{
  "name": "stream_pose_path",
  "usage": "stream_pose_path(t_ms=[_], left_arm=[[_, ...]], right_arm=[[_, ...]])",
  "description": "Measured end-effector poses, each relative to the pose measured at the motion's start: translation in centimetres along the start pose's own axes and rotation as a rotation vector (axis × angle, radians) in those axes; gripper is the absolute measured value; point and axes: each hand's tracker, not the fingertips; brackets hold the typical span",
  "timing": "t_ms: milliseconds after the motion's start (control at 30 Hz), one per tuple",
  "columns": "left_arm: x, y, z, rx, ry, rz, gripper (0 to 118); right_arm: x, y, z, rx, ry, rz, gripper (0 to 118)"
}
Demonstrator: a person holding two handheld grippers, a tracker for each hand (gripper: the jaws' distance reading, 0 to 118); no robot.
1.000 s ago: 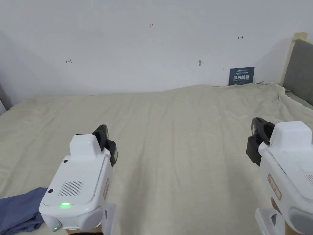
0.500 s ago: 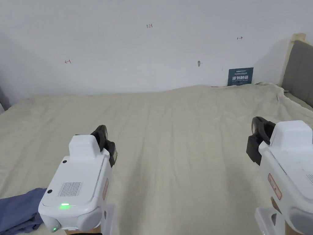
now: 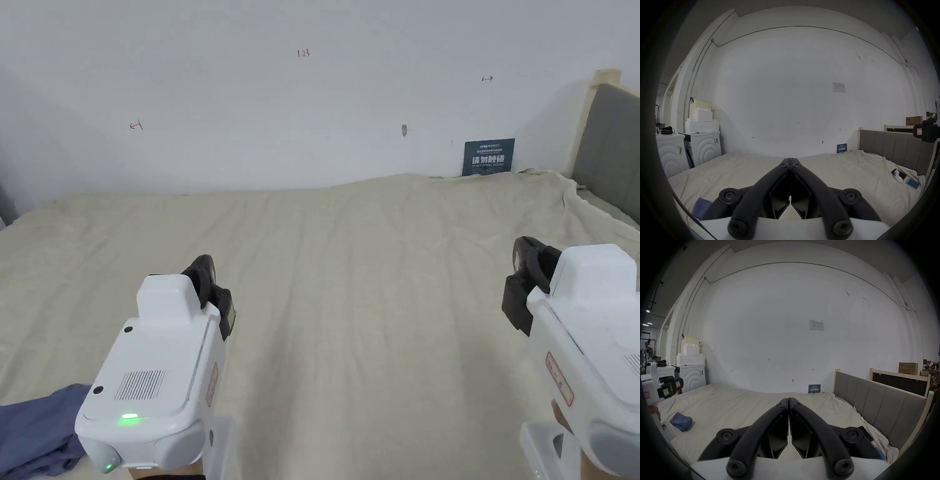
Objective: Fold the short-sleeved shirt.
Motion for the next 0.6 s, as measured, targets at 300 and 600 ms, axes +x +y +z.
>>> stream_pose_path(t_ms=[300, 600], left_arm=[[-0.26, -0.04, 0.19, 0.007, 0.024, 0.042, 59], [-0.03, -0.43, 0.67, 0.024, 0.008, 0.051, 118]], right_arm=[[0.16, -0.23, 0.18, 0.007, -0.007, -0.005, 83], [0.80, -0.25, 0.23, 0.015, -0.020, -0.042, 118]])
